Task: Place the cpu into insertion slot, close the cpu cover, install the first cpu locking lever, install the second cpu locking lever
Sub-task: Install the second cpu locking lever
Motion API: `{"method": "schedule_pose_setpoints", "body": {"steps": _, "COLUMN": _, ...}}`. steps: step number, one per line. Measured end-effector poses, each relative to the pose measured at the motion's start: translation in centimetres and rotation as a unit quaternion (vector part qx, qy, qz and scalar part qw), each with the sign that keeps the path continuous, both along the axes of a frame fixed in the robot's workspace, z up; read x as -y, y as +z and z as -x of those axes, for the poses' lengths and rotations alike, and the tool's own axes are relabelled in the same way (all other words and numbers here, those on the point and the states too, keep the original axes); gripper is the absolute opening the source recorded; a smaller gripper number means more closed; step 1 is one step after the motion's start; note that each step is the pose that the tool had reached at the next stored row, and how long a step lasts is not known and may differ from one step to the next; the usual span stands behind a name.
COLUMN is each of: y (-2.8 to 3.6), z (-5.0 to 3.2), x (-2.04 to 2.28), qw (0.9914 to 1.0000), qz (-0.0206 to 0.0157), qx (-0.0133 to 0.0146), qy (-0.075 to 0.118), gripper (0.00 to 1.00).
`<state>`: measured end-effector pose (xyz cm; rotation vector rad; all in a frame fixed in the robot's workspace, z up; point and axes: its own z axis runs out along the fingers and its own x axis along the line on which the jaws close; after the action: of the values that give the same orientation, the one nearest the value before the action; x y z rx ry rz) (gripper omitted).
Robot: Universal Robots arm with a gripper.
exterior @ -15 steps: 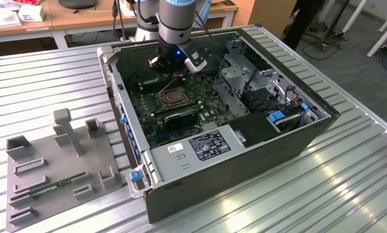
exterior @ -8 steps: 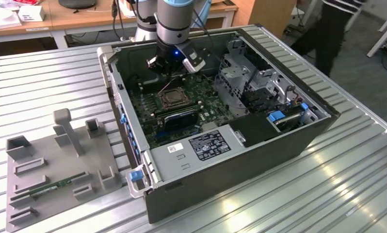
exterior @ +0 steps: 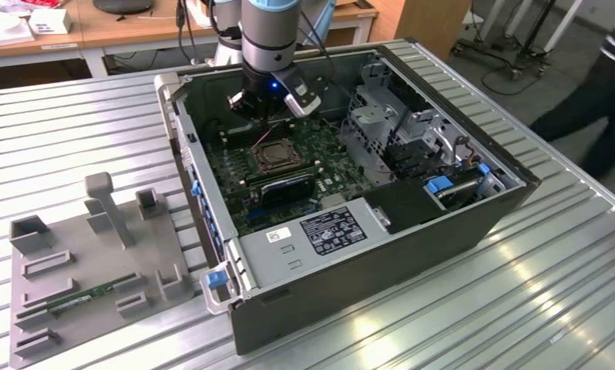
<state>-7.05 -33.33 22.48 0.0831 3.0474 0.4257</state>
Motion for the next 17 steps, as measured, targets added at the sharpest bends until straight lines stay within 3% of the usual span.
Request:
{"method": "schedule_pose_setpoints", "body": {"steps": 5, "y": 0.00, "z": 0.01, "x": 0.34, "qw": 1.00000, "qz": 0.0002, "qx": 0.0004, "qy": 0.000, "gripper": 0.11}}
{"method": "schedule_pose_setpoints", "body": {"steps": 17, "y": -0.26, "z": -0.22, "x": 0.35, "qw": 1.00000, "qz": 0.0003, "qx": 0.0004, "qy": 0.000, "gripper": 0.11}}
